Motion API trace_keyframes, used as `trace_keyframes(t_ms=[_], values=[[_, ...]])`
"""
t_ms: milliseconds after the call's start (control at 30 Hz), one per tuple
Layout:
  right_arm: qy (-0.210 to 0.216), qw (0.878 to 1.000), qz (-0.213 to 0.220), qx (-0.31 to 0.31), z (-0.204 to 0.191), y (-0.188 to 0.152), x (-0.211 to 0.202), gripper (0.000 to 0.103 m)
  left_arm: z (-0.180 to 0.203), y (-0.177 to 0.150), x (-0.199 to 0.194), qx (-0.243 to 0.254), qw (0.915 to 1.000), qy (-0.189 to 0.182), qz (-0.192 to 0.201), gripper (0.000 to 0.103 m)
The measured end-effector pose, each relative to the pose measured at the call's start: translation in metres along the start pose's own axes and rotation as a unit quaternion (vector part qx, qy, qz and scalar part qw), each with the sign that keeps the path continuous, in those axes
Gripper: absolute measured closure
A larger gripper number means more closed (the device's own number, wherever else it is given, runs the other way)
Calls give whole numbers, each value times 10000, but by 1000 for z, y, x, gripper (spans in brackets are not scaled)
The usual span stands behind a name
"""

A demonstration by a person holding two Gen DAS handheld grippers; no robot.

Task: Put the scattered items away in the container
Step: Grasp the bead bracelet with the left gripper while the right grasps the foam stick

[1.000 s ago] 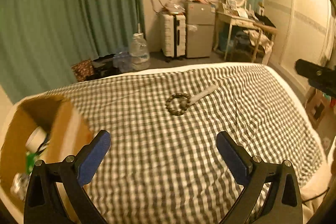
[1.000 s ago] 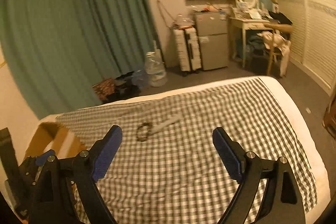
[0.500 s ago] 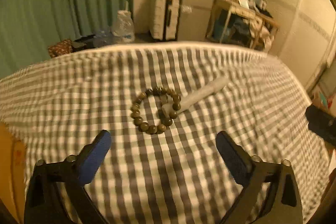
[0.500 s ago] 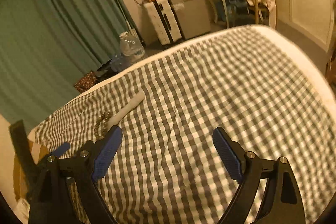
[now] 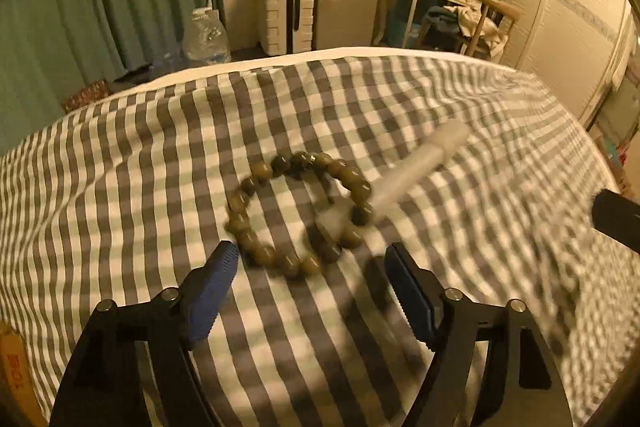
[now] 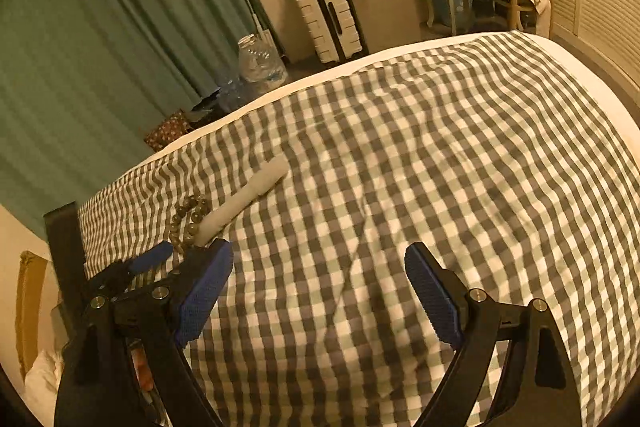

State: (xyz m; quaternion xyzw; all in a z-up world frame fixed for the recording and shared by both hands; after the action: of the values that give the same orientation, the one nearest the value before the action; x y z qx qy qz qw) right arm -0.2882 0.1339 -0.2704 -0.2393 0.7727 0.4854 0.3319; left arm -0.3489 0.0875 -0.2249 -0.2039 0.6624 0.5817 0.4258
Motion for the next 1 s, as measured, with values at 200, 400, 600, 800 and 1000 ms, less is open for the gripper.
trace_keyframes(t_ms=[200, 400, 600, 800, 1000], values=[[-26, 9997, -149, -216, -12, -4, 12, 15, -5, 5, -2, 77, 9990, -411, 129, 77], [-103, 9991, -169, -366, -23, -2, 25, 15, -33, 11, -14, -383, 9969, -655, 199, 88], [118, 9990, -255, -344, -52, -1, 49, 15, -71, 10, -36, -743, 9954, -425, 423, 91], [75, 9985, -540, -52, -77, -4, 87, 17, -107, -8, -26, -1235, 9919, -235, 193, 92], [-673, 9951, -453, -565, -87, -2, 108, 42, -118, -20, -20, -1402, 9892, -382, 178, 92]])
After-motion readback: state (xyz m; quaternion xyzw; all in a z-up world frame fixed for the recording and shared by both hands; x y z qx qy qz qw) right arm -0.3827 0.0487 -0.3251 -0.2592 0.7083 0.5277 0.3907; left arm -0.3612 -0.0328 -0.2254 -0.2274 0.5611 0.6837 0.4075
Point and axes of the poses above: each gripper's, at about its wrist camera, not at the fingertips, and x roughly the way its jaws point, z to its right, y to its top, the point moved 4 cm from there along x, roughly the way its jaws point, and after that the axes turned 1 degree about -x, right-handed, at the moved point
